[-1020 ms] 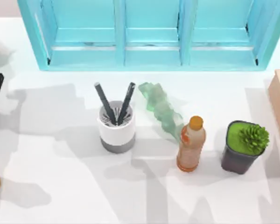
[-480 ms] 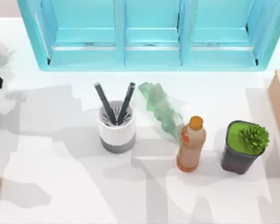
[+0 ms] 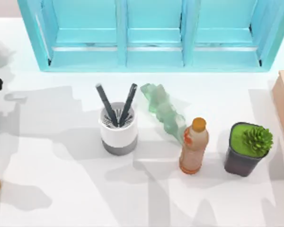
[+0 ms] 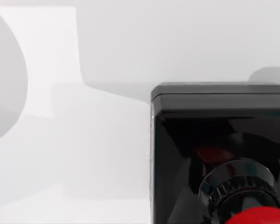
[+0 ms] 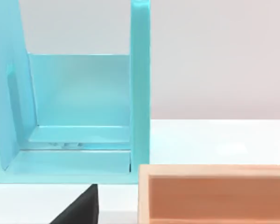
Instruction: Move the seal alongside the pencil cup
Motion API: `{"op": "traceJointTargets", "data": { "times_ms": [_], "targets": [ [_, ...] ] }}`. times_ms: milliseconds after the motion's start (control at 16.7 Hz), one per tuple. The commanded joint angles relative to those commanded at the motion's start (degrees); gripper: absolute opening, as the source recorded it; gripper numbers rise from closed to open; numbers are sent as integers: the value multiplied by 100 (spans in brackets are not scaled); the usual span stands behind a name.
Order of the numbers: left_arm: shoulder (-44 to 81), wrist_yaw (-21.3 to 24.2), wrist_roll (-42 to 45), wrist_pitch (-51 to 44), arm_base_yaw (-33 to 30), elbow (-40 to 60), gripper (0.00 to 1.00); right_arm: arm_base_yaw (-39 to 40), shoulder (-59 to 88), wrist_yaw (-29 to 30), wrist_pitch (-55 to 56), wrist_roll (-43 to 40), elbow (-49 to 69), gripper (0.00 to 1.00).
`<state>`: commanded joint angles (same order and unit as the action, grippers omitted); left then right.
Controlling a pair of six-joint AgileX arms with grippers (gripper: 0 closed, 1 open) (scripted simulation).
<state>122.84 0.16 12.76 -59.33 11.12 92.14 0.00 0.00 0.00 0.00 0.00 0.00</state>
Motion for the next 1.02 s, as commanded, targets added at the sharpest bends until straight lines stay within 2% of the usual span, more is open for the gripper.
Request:
{"op": "traceJointTargets", "data": {
  "times_ms": [60,120,720,1020],
  "targets": [
    [0,0,0,0,0,0,2,0,0,0,0,0,0,100],
    [0,0,0,0,0,0,0,0,0,0,0,0,0,100],
    [2,0,-66,-90,-84,89,0,0,0,0,0,0,0,100],
    [-51,-1,-867,-1362,-889,1266,0,0,0,0,0,0,0,100]
  ]
}}
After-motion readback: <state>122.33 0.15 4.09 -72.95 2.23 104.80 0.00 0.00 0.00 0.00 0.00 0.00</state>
